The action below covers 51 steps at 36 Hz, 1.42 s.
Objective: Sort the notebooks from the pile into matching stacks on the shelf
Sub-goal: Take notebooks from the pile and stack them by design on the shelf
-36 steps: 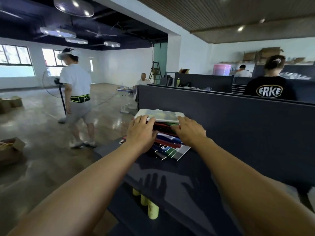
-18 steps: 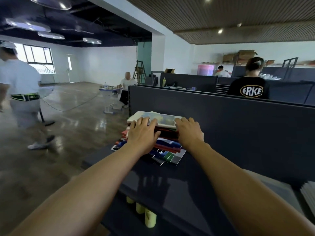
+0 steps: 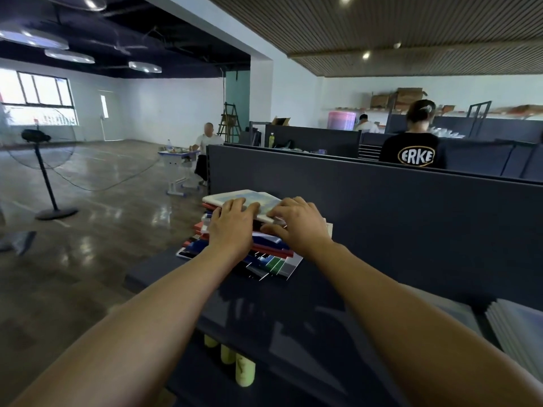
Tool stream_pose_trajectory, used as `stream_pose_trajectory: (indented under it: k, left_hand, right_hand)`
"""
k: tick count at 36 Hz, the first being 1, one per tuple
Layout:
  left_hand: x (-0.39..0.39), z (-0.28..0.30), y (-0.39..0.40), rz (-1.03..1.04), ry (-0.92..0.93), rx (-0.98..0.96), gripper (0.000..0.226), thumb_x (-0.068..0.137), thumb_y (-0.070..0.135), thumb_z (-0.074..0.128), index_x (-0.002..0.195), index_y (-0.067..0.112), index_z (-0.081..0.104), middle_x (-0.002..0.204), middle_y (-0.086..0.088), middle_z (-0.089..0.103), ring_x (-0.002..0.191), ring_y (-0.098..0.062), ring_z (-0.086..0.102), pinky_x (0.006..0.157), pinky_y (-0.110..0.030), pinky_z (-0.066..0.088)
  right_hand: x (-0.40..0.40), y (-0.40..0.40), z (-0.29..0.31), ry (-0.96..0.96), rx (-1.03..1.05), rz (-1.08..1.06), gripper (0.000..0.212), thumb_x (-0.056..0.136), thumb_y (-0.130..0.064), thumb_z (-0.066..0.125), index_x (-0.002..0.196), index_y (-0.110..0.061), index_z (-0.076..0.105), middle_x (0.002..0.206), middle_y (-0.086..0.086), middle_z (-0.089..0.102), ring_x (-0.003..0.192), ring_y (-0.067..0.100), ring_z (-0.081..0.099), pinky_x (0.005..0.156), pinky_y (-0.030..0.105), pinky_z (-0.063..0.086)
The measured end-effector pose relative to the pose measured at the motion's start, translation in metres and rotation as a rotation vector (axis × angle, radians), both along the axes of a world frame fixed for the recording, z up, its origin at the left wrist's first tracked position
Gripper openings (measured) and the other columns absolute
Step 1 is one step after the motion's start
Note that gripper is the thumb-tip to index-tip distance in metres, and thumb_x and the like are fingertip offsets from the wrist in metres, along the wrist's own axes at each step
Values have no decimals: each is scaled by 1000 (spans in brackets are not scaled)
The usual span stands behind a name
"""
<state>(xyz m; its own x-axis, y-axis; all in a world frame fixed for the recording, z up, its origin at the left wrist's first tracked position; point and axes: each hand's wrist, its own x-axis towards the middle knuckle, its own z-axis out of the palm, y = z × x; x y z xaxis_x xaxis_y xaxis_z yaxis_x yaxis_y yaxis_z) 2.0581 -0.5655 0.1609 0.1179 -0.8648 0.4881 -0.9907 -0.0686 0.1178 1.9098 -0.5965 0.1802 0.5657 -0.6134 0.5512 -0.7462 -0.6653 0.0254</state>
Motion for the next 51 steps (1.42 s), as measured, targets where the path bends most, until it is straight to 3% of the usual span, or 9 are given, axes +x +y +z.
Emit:
stream_pose_trajectory:
  k: [6,10,14,18,23,31,39,43,51]
  left_hand:
    - [-3,4,6,15,87,-80,68,90,5,50,150,26,24,157,-11,18,144,-30,17,115,-43,19]
    - [0,10,5,-10,93,-209,47,93,12,51,138,25,49,149,-4,36,138,-24,30,108,-39,27]
    - [2,16,6,-40,49,-128,32,95,21,53,125,28,61,133,4,56,123,-19,50,87,-35,43]
    - [6,10,12,-105,81,-209,45,93,2,46,132,21,57,137,1,55,129,-20,47,93,-40,45]
    - [8,7,16,-350,41,-387,48,78,-17,57,117,8,68,123,-11,66,120,-32,58,94,-51,51]
    - [-34,11,23,-391,-61,-392,55,67,-6,78,119,10,67,119,-9,65,111,-30,60,83,-43,56]
    - [-101,-10,33,-448,-44,-334,52,62,-3,74,111,13,62,110,-5,58,101,-29,57,70,-38,53]
    - [-138,-20,40,-540,-79,-283,50,66,3,75,114,10,63,112,-8,60,100,-33,60,73,-41,53]
    - [-210,-36,46,-763,-120,-214,49,70,11,79,117,9,65,111,-9,64,97,-33,64,64,-40,53]
  right_hand:
    - [6,2,-2,-116,-232,18,21,91,-27,61,80,-10,63,79,6,65,72,26,61,54,27,31]
    - [9,4,5,-183,-430,118,26,79,-27,70,60,-13,60,56,0,59,47,21,56,45,21,36]
    - [3,8,4,-116,-359,240,41,84,-50,50,75,-13,65,69,0,65,62,21,62,55,25,45]
    - [-13,1,1,-42,-40,30,59,91,-57,49,136,-19,49,135,2,55,125,21,47,102,34,34]
    - [-36,1,4,31,27,-49,63,93,-21,50,150,-28,25,154,-3,30,138,18,30,108,32,31]
    - [-70,19,-26,-125,-246,-104,75,45,-10,93,116,-10,68,116,11,68,101,30,67,80,39,56]
    - [-144,50,-52,-168,-373,-168,58,60,-14,90,114,-11,69,117,11,68,107,30,65,94,41,49]
    - [-185,69,-60,-133,-447,-225,32,81,-10,62,112,-11,70,115,11,68,106,29,66,94,42,49]
    - [-250,114,-77,-124,-458,-382,50,76,1,34,107,-8,73,110,13,70,101,30,68,90,45,51]
